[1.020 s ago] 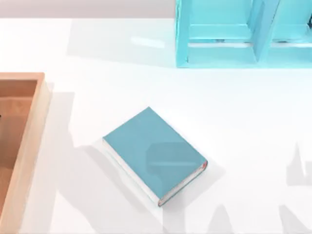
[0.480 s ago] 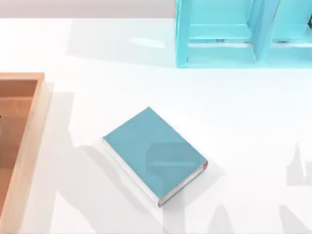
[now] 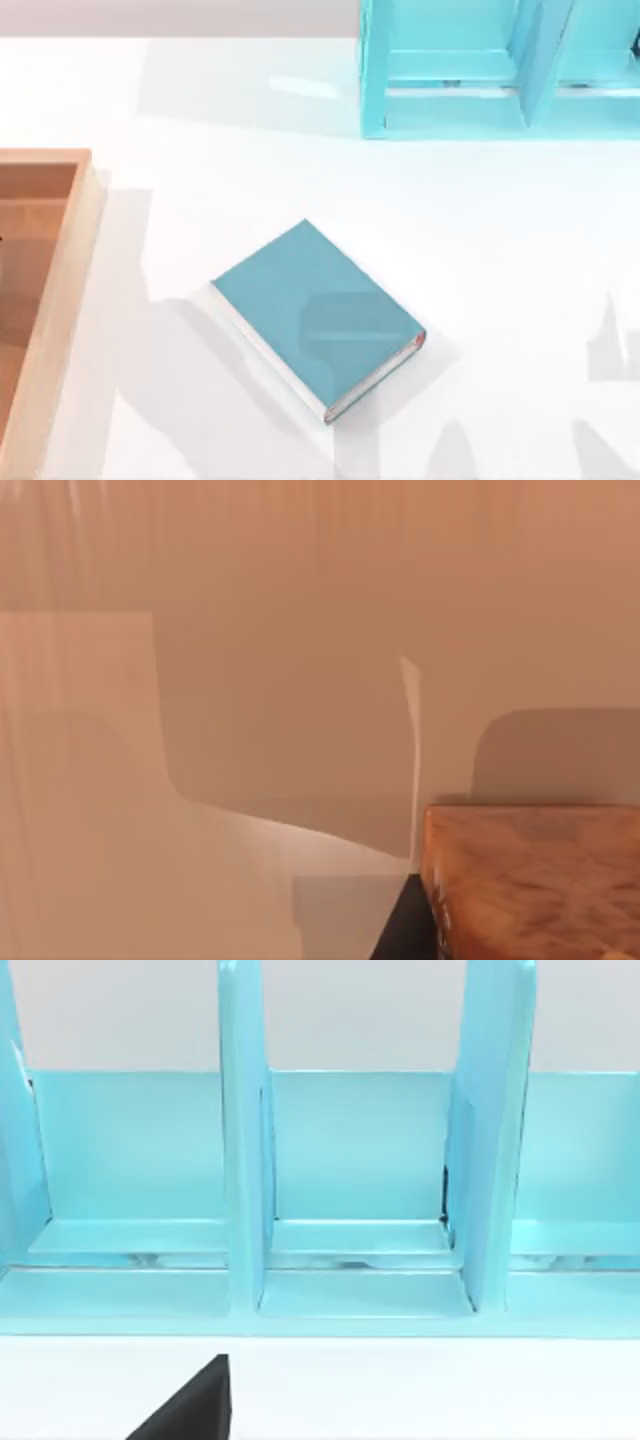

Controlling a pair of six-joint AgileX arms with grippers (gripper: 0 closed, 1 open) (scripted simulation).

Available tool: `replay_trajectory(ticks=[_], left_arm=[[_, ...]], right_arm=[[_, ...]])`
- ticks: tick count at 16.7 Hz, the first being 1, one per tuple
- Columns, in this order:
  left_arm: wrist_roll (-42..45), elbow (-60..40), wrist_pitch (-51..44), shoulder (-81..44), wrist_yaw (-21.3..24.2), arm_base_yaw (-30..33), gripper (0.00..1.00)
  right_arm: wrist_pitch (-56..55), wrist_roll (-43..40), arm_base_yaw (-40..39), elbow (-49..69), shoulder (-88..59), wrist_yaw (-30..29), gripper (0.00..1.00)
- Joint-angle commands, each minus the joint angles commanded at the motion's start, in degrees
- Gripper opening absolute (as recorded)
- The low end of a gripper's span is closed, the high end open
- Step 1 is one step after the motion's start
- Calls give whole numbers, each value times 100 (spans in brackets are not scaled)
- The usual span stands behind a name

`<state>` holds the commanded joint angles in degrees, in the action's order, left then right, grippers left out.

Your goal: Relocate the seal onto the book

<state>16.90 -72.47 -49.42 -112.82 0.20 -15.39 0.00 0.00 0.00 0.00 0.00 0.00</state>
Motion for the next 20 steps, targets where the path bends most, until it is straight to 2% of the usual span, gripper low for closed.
replay_trajectory(ticks=[4,8,14,20], left_arm=[[-160,-162,4,-4,-60,115,0],[-774,-955,-352,-23,-280,637,0],[-1869,-2498,-1889,521,-347,1753,0],[-2487,-2412,-3141,849,-43,2482,0]], right_arm=[[0,0,0,0,0,0,100],[0,0,0,0,0,0,100],[0,0,0,0,0,0,100],[0,0,0,0,0,0,100]])
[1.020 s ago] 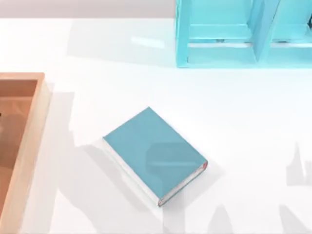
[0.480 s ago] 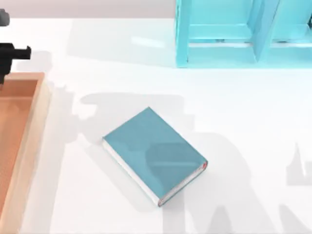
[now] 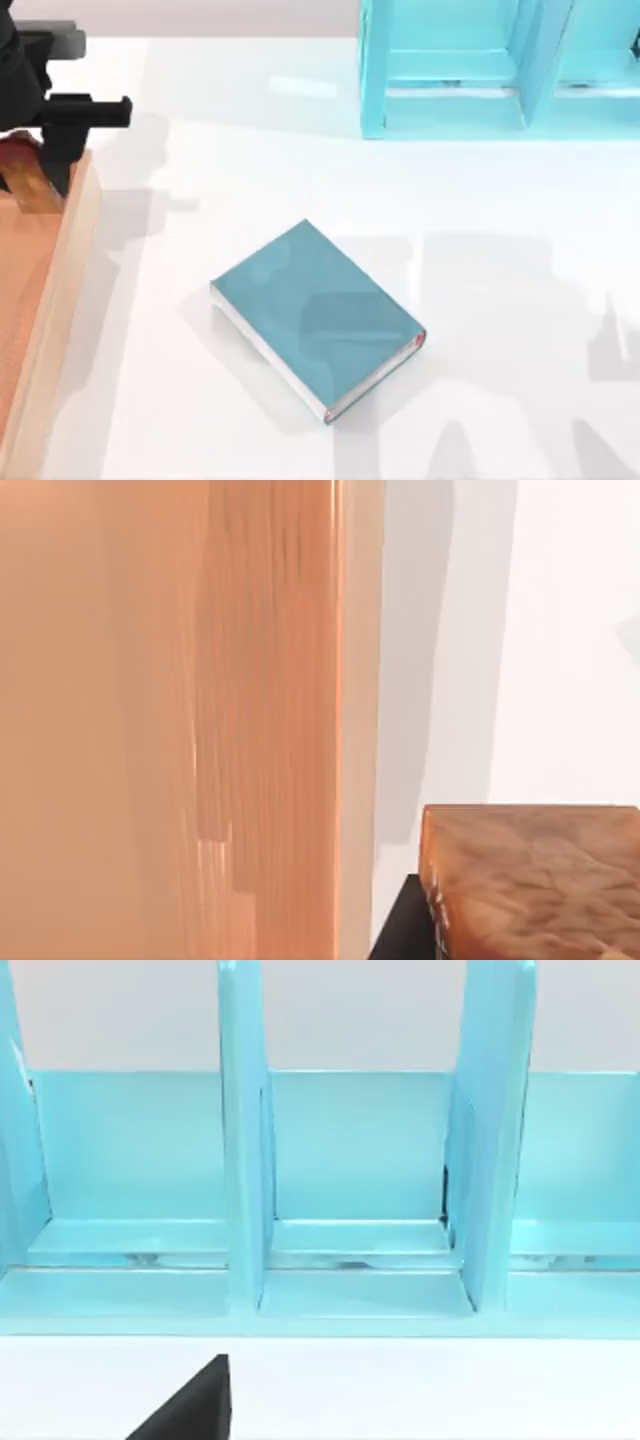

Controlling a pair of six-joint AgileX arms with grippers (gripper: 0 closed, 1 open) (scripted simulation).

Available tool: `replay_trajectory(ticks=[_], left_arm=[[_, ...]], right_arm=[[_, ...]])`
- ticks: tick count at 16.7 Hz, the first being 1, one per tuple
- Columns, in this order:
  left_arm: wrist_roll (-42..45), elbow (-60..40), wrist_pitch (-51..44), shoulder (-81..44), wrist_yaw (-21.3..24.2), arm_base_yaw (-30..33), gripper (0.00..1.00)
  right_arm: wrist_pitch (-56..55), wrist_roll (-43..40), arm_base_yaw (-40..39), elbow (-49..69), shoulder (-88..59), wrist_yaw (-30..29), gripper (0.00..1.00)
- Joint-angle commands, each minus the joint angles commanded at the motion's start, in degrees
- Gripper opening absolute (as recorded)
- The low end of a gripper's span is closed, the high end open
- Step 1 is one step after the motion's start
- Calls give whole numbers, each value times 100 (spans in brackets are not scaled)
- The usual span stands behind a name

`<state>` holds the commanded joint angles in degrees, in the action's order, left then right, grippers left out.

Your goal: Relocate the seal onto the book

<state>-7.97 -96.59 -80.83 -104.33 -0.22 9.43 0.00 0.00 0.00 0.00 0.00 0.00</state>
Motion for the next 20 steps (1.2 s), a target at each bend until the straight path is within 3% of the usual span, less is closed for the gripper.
replay_trajectory(ticks=[8,17,20], left_arm=[[-237,-20,8,-182,17,229,0],[-2678,-386,975,-1523,25,2699,0],[-3107,-405,1204,-1734,30,3127,0]], right_arm=[[0,0,0,0,0,0,100],[0,0,0,0,0,0,100],[0,0,0,0,0,0,100]])
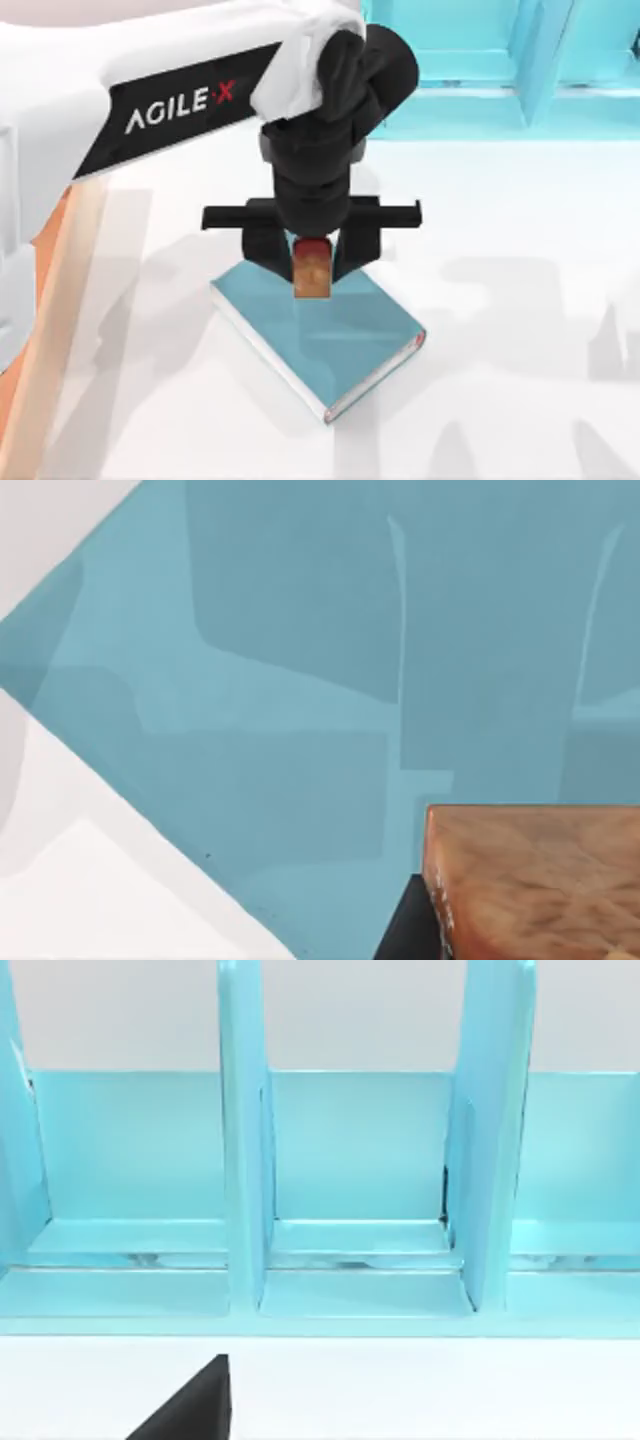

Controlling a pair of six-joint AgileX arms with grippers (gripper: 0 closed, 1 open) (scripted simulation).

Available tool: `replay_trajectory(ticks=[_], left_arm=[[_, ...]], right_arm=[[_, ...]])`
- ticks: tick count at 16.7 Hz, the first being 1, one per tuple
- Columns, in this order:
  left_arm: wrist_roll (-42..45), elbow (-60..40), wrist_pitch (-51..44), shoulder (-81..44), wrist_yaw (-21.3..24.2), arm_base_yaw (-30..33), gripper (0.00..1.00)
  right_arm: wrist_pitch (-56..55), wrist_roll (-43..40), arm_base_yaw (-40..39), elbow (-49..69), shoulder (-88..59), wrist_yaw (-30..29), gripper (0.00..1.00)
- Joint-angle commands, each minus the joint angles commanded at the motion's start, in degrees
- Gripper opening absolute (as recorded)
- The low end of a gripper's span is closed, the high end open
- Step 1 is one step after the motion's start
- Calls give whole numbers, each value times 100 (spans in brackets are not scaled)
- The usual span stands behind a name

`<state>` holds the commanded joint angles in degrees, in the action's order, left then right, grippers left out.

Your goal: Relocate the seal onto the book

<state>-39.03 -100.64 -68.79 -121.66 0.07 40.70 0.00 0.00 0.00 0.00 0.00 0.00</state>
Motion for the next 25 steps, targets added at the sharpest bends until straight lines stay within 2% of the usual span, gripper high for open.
replay_trajectory(ticks=[12,25], left_arm=[[-21,-90,-92,7,0,21,0],[-21,-90,-92,7,0,21,98]], right_arm=[[0,0,0,0,0,0,100],[0,0,0,0,0,0,100]])
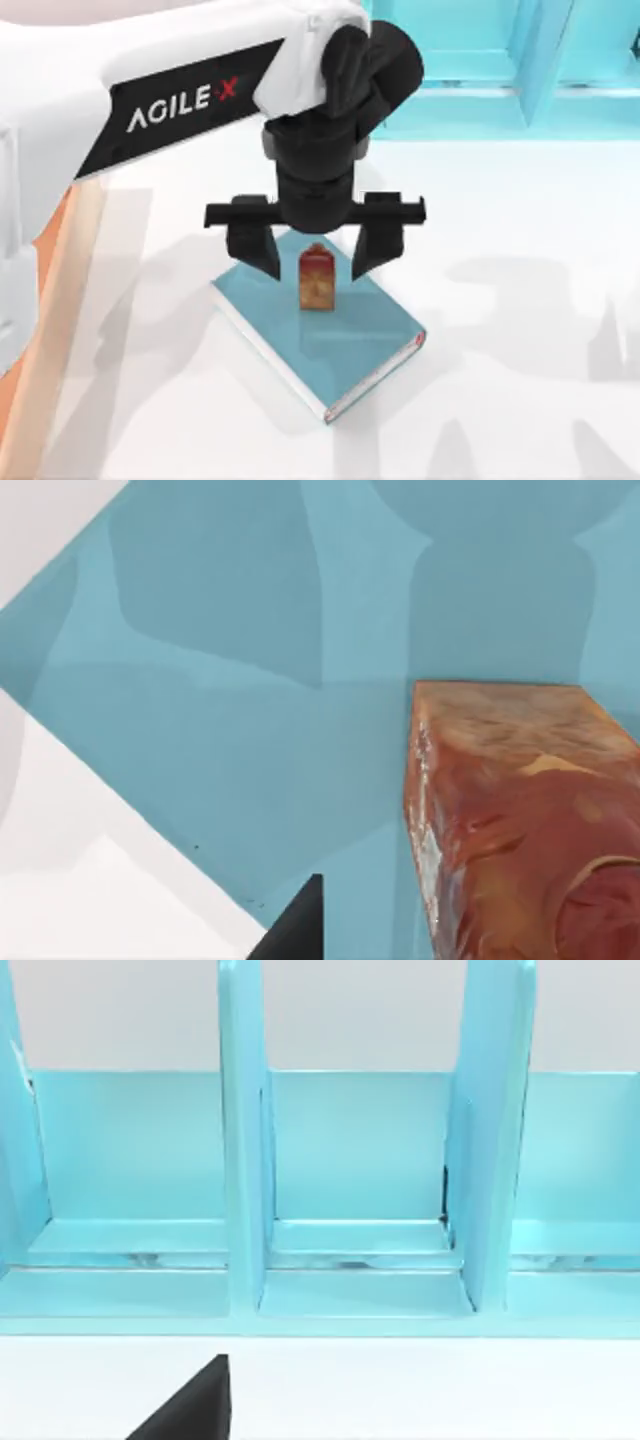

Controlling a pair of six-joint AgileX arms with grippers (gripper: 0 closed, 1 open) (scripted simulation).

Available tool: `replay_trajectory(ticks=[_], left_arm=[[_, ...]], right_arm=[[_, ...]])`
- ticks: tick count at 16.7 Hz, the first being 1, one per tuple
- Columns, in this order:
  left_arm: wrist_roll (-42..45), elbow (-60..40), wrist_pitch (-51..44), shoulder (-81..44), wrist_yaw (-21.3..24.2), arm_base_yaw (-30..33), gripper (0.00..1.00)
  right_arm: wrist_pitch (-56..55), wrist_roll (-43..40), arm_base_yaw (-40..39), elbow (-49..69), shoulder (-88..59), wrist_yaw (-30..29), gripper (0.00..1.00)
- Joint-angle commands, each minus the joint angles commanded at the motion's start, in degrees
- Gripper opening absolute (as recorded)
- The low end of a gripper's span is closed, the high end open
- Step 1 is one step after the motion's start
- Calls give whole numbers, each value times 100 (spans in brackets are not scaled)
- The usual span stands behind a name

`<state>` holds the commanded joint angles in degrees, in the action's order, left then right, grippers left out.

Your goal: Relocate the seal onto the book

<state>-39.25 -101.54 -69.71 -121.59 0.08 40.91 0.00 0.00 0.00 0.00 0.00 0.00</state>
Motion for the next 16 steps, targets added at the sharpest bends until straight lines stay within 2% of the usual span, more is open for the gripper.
replay_trajectory(ticks=[10,16], left_arm=[[-4,-20,-21,-4,2,-7,100],[-6,-611,-651,35,1,-2,100]], right_arm=[[0,0,0,0,0,0,100],[0,0,0,0,0,0,100]])
